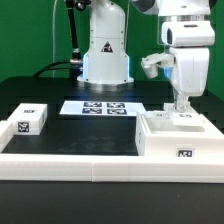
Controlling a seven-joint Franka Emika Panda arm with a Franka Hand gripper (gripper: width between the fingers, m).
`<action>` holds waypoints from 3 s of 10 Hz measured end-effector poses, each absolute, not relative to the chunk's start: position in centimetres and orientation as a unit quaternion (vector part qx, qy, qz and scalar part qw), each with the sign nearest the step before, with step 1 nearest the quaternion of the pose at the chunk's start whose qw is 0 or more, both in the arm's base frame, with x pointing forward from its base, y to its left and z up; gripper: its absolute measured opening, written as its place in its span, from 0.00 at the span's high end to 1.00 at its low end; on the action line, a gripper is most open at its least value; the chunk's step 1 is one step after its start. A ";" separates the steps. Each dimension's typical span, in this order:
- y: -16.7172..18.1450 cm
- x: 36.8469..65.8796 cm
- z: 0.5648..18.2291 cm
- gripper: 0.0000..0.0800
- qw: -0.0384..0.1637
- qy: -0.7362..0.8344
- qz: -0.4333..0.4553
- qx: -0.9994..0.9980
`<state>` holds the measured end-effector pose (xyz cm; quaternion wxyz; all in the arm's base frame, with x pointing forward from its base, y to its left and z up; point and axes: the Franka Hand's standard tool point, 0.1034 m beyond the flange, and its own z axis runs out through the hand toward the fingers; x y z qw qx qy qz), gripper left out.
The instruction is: Assemble cabinet
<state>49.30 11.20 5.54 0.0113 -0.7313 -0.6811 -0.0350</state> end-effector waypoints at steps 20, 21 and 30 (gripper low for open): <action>10.4 57.6 5.6 0.91 0.026 -0.671 -0.015 -0.741; 10.4 57.6 5.6 0.91 0.026 -0.671 -0.015 -0.741; 10.3 57.5 5.5 0.02 0.026 -0.671 -0.015 -0.741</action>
Offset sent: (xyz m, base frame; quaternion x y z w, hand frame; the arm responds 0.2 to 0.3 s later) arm 0.0000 0.0000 0.0000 0.0000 0.0000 0.0000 1.0000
